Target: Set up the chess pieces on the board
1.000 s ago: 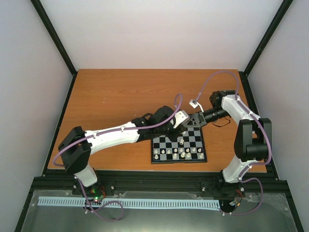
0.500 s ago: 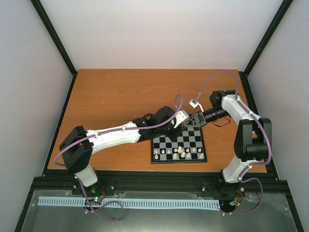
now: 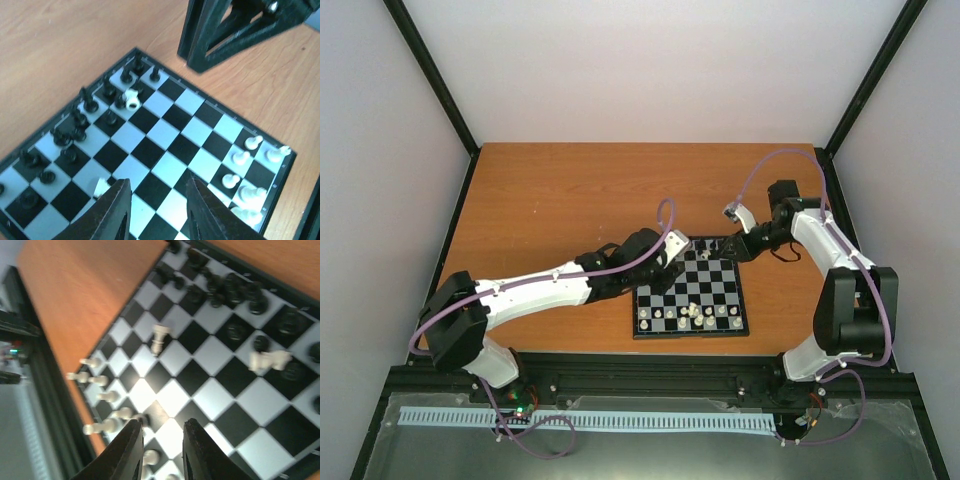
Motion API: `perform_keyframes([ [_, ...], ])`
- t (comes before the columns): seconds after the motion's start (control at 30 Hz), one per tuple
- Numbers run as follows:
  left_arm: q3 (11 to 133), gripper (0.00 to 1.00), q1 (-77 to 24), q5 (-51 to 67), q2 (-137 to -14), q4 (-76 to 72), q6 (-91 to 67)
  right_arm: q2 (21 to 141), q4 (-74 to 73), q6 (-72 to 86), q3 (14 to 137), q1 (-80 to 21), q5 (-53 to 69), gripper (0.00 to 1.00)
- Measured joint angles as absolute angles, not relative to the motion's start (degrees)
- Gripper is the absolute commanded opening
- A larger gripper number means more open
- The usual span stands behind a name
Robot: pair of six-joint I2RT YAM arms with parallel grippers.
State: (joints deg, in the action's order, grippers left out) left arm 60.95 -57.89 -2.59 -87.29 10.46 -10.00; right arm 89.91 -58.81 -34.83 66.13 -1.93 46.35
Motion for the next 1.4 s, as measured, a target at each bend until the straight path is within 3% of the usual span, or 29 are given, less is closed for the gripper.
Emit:
perform_keyframes([
  [0.57,53.0,0.36,-57.3,-5.7,-80.2,10.7,-17.5,95.6,-42.2,-33.1,64.5,-14.1,25.3,0.19],
  [1.4,50.3,0.37,-57.2,-6.0,-79.5,10.2,-18.3,100.8,-38.7,-32.2,65.7,-17.8,16.4,0.24],
])
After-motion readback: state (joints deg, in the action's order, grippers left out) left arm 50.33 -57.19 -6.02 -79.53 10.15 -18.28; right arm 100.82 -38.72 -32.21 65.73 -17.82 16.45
